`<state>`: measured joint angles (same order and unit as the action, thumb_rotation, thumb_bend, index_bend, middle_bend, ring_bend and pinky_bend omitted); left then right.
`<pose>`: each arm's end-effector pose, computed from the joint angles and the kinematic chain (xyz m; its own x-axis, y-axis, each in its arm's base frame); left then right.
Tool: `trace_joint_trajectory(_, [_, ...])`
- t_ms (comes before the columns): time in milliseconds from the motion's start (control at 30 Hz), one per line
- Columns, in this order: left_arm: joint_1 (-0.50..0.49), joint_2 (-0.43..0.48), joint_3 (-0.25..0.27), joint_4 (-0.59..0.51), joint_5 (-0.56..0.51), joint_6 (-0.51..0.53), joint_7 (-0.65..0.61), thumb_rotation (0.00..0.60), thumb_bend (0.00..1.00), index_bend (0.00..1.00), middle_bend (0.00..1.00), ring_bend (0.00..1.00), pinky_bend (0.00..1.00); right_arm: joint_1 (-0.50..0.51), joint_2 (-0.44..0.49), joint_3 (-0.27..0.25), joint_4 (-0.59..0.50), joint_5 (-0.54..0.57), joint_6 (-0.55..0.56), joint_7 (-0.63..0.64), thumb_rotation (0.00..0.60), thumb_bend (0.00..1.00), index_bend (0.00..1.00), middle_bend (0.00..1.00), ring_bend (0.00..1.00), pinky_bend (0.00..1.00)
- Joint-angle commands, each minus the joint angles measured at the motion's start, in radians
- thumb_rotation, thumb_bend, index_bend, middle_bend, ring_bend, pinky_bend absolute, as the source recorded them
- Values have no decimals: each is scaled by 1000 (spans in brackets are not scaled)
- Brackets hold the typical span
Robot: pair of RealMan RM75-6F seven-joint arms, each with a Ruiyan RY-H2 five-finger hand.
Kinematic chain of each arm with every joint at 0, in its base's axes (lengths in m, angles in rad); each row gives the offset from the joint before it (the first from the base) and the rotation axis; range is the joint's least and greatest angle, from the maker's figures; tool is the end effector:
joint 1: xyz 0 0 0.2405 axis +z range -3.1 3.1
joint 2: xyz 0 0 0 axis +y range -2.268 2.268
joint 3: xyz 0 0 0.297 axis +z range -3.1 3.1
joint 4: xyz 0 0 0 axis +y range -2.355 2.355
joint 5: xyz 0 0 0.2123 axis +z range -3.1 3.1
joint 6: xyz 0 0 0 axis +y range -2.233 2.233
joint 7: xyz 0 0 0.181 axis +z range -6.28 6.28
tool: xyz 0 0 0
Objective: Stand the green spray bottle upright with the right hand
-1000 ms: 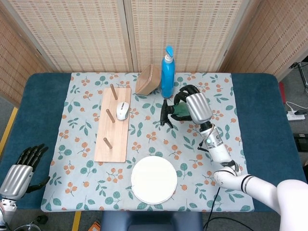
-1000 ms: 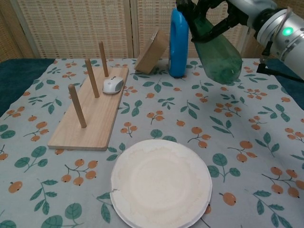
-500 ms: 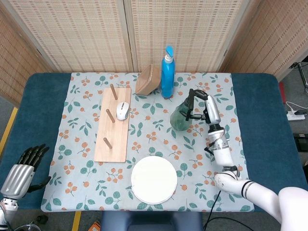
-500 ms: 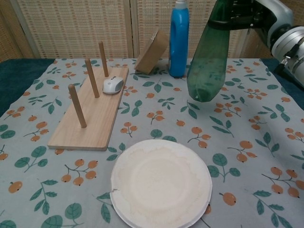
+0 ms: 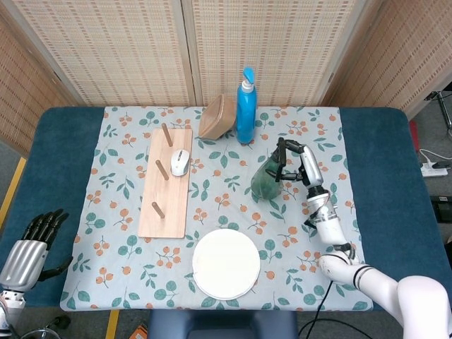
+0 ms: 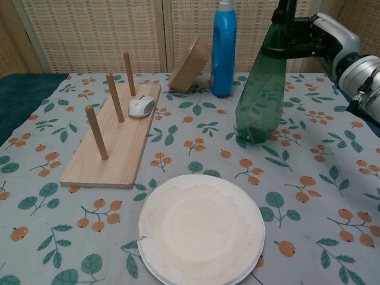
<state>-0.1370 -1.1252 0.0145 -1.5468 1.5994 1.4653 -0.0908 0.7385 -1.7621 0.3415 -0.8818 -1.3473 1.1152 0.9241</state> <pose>-0.3416 0.2253 0.1575 0.3825 0.0702 0.9213 0.9177 -0.1447 -0.3699 -0.2050 -0.4803 0.0083 -0.5113 -0.1393 0.8480 -0.8139 -0.2382 -0.5299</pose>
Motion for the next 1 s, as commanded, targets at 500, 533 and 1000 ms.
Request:
trace_joint_trajectory(500, [-3,3,5,1,13,-2,4,600,253,0,0,0,0,7,-12,-10,19,-5,-6,-11,600,36,734,582,291,239])
trace_joint_trajectory(533, [-3,3,8,0,17,-2,5,600,253,0,0,0,0,7,-11,-11,19,-6,-5,-10,600,29,714,581,286,239])
trace_joint_trajectory(1000, [-1,-8,11,0,27,6,28,600,287,0,0,0,0,-2,13,-34,3,-23,-9,-17,600,0,509,530,185,238])
